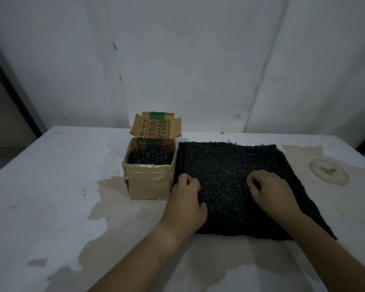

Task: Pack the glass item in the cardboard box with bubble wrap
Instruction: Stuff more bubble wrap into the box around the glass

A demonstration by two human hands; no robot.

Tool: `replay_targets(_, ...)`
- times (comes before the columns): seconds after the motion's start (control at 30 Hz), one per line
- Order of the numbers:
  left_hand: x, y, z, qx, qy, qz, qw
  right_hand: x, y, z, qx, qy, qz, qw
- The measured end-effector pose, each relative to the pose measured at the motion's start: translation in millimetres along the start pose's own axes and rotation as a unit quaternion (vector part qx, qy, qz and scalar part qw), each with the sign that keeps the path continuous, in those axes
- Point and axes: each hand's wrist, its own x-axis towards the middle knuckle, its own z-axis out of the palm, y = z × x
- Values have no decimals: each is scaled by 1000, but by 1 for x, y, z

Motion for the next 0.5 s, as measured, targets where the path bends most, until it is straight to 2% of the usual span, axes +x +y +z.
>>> replay_targets(0.2, -6, -3, 2, -37, 30, 6, 999, 0, 6, -1, 101, 60, 34, 992)
replay_targets(0.33, -5, 1, -1, -95, 36, -17, 995, 3, 9, -17, 210, 101, 75, 970)
replay_targets(0.43, 3, 6, -12, -199, -15, -112, 973, 8, 10, -40, 264, 147, 113, 947)
replay_targets(0.5, 10, 13, -19, -285, -93, -192, 934, 14, 8, -58, 297, 161, 143, 930)
